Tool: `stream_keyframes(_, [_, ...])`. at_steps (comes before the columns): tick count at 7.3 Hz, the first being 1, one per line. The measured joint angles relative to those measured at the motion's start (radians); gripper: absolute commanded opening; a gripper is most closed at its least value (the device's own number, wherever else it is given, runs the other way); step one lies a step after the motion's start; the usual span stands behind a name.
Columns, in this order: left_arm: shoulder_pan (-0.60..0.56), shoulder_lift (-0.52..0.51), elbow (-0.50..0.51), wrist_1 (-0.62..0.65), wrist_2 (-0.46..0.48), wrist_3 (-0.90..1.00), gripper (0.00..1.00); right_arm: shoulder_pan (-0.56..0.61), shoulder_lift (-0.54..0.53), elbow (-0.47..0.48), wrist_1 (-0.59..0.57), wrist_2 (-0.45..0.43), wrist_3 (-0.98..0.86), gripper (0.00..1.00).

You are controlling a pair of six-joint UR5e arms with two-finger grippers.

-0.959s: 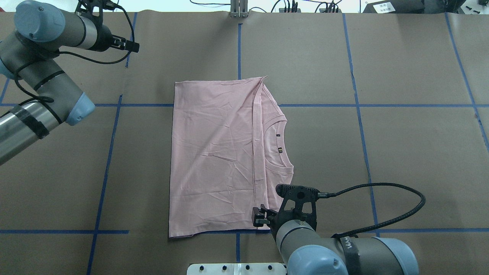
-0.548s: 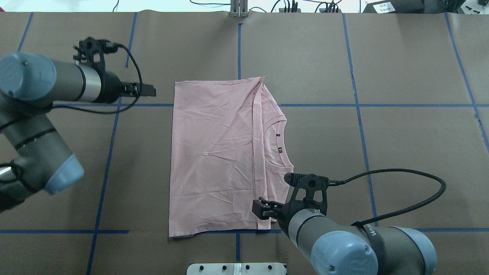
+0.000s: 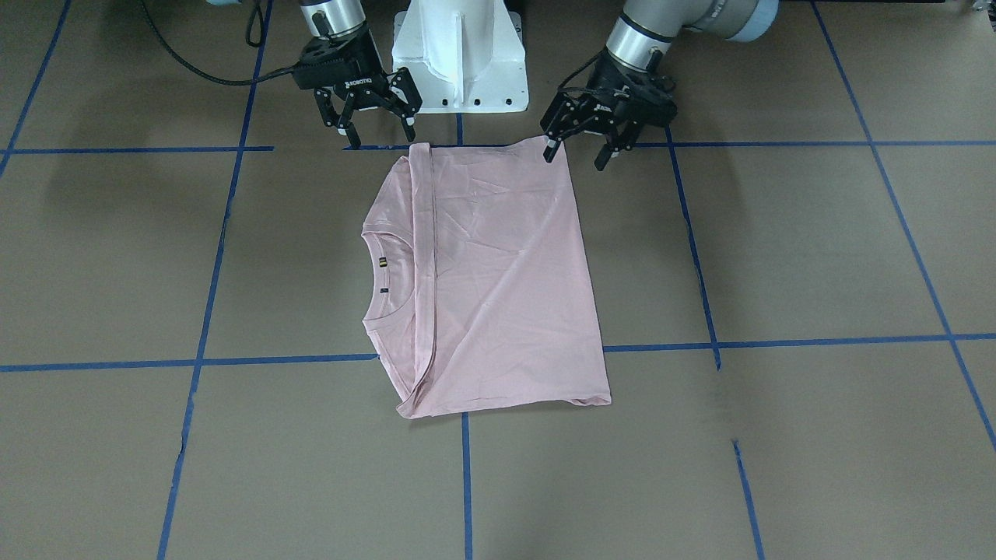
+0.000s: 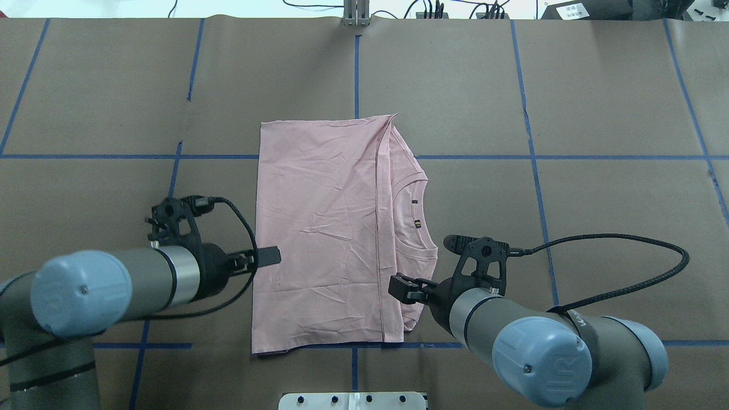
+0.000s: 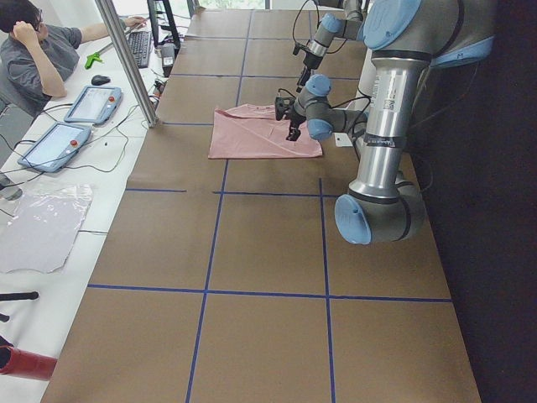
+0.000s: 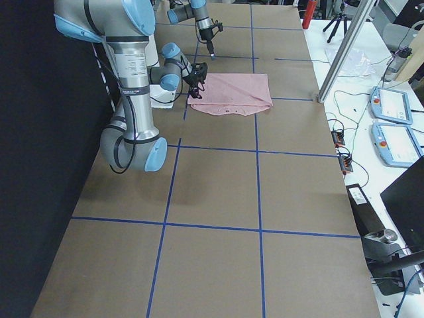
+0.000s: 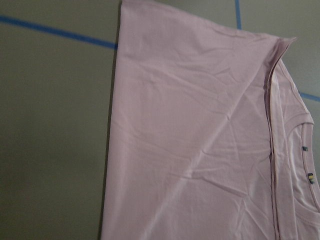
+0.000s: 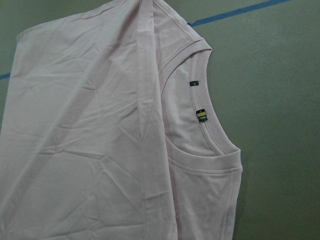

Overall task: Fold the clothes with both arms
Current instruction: 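Lower the left gripper to the shirt's edge nearest the robot while the right gripper holds, then align both grippers on the shirt's edge nearest the robot and grasp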

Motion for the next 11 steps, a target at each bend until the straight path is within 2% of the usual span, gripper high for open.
stream_keyframes(2, [0.117, -0.005, 0.012, 0.093, 0.079, -0.141, 0.54, 0.006, 0.000, -0.003, 0.001, -0.001, 0.000, 1.00])
stream_keyframes(4, [0.170, -0.007, 0.045, 0.125, 0.091, -0.178, 0.54, 0.007, 0.001, -0.005, 0.001, -0.002, 0.002, 1.00])
stream_keyframes(10, [0.223, -0.005, 0.079, 0.132, 0.092, -0.177, 0.54, 0.006, 0.001, -0.007, 0.000, -0.004, 0.006, 1.00])
stream_keyframes(11, [0.224, -0.005, 0.082, 0.132, 0.092, -0.174, 0.47, 0.006, 0.001, -0.008, 0.000, -0.004, 0.006, 1.00])
